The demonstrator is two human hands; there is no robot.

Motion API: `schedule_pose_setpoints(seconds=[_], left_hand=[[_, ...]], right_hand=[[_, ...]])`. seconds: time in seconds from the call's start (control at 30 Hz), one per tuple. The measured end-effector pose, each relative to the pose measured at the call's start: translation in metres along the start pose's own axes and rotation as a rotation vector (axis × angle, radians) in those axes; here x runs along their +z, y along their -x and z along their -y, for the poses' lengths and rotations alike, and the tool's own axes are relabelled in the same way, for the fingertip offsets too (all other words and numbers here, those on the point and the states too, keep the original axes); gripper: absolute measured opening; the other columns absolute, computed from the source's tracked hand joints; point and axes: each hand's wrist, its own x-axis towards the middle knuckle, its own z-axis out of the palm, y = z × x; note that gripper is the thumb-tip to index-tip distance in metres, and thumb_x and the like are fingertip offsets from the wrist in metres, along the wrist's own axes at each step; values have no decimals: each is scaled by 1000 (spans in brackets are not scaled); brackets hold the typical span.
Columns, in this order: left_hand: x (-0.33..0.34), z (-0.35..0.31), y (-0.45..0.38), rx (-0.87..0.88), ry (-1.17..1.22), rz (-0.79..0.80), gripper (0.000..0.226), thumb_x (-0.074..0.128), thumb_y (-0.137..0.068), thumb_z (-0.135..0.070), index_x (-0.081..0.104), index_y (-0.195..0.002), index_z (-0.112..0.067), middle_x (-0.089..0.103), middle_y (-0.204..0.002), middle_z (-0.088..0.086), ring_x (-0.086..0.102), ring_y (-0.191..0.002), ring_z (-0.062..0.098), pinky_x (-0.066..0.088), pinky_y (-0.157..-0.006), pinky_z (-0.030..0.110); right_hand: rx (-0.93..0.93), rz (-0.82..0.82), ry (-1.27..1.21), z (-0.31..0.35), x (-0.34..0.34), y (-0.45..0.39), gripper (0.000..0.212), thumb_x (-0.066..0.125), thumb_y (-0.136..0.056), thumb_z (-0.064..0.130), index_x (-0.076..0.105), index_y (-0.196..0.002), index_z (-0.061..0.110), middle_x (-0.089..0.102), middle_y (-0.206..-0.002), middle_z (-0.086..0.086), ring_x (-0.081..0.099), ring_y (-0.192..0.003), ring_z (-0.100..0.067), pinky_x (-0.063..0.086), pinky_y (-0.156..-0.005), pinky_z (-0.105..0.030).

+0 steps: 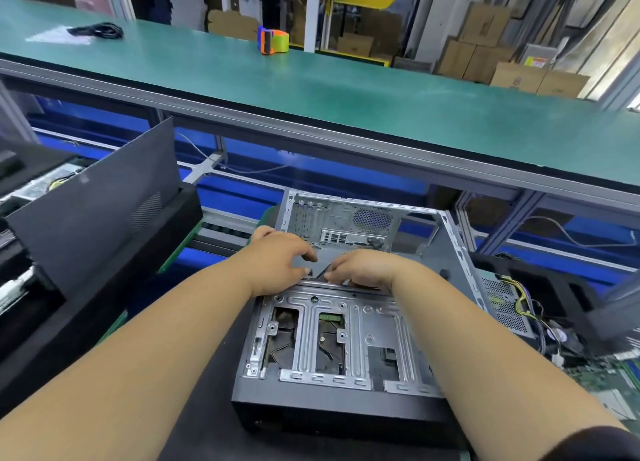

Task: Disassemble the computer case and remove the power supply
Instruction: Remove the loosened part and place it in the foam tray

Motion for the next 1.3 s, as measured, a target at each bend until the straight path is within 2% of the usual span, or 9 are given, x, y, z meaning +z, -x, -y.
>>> schedule_pose_setpoints(seconds=[0.1,0.4,0.47,0.57,0.73,0.87,1.0,1.1,1.3], left_hand=[[3,2,-9,19,-44,-6,26,53,-94,-44,61,-119,-40,57,-123,-21,45,-123,2,11,-113,35],[8,9,-33,-16,-51,-43,17,50,-96,-44,63,-106,-42,56,-114,-20,44,-121,6,0,-114,45],[8,8,-38,-12,-58,-43,20,47,-97,-45,63,-109,-41,57,-115,-19,45,-121,8,1,-112,44],[8,7,-44,-49,6,-78,24,46,-96,-47,59,-116,-42,57,-120,-17,46,-121,9,5,-110,40],[5,4,-44,-161,172,-156,46,52,-94,-47,42,-138,-37,47,-140,-8,42,-128,18,19,-111,40],[5,-4,-45,-201,188,-212,70,53,-87,-60,29,-147,-31,44,-143,-3,41,-130,24,26,-109,44],[9,-21,-51,-237,145,-171,115,51,-65,-86,5,-153,-30,39,-145,1,41,-130,26,33,-107,46],[13,-33,-56,-252,44,-149,131,46,-54,-95,-13,-152,-31,38,-143,4,41,-128,29,34,-103,46],[7,-56,-59,-132,28,-322,132,68,-58,-71,-19,-149,-32,40,-132,6,42,-117,27,42,-94,41]], right_hand=[[2,70,-25,-3,-1,-10,37,60,-96,38,66,-127,19,63,-130,-1,55,-121,-22,35,-112,-42],[12,73,-214,-14,3,-30,26,63,-95,24,69,-119,16,66,-126,-6,55,-122,-27,36,-112,-47],[28,34,-213,-15,0,-33,24,60,-98,27,68,-118,17,67,-116,-5,60,-108,-24,45,-104,-44],[76,-5,-497,-19,-2,-40,16,54,-101,18,67,-94,12,64,-76,-2,64,-64,-13,58,-67,-31],[122,-101,-708,-29,-13,-43,17,51,-102,13,65,-93,13,68,-90,-10,68,-74,-18,58,-53,-27],[98,-238,-755,-35,-26,-41,18,49,-103,13,63,-92,10,67,-89,-12,70,-73,-19,59,-56,-27],[70,-433,-851,-40,-32,-36,20,47,-104,14,65,-100,6,70,-94,-14,71,-77,-21,59,-64,-29],[33,-576,-863,-38,-34,-24,24,46,-103,14,64,-88,14,70,-94,-14,69,-81,-25,59,-67,-33],[-85,-687,-1035,-38,-39,18,19,49,-101,14,67,-98,9,74,-90,-12,73,-75,-23,57,-60,-29]])
